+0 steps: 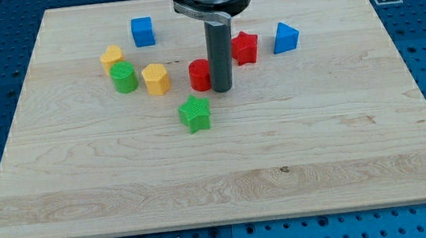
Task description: Push the red star to the top left of the blue triangle
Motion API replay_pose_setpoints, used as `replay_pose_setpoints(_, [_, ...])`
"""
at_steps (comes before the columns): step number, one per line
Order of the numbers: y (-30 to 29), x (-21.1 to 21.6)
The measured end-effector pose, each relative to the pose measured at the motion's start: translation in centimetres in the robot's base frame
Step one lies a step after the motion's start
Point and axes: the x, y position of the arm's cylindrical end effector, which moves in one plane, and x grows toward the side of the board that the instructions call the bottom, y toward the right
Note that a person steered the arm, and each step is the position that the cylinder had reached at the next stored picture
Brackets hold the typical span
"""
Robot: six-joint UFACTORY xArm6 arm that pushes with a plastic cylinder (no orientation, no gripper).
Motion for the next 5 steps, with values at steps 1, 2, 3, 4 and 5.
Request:
replay_pose_setpoints(1, [0.0, 0.0])
replay_pose_setpoints(2, [1.3, -0.1])
replay_pose_setpoints(3, [2.9, -2.6])
replay_pose_setpoints(4, [3.2, -5.4])
replay_pose_setpoints(5, [3.2, -7.2])
